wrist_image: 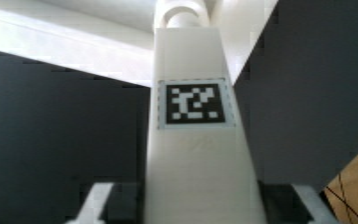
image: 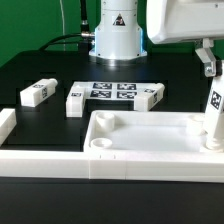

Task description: Assemble desk

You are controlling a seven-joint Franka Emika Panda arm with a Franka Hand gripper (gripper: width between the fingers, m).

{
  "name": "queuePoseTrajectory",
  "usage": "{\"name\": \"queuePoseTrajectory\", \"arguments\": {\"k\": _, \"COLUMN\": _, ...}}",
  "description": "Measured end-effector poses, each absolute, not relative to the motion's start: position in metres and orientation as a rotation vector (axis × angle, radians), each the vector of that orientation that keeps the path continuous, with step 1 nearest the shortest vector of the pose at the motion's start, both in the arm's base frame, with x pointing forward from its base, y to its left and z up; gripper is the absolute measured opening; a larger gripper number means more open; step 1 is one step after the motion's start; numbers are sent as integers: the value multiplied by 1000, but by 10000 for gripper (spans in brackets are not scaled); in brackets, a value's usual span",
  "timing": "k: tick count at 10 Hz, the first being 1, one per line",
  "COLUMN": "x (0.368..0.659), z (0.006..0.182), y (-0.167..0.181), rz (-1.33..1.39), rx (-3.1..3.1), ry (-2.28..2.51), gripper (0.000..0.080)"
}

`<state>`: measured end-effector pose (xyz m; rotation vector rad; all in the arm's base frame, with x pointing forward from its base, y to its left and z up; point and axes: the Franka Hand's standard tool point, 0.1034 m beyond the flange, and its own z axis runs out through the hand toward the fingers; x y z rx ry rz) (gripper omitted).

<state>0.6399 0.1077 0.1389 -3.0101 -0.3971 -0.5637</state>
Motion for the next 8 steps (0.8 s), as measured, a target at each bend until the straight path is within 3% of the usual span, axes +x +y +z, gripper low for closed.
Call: {"name": "queuePoseTrajectory", "arguments": {"k": 8, "x": 637, "z": 132, "y": 108, "rz": -581, "rx": -3006, "ry": -397, "gripper": 290}}
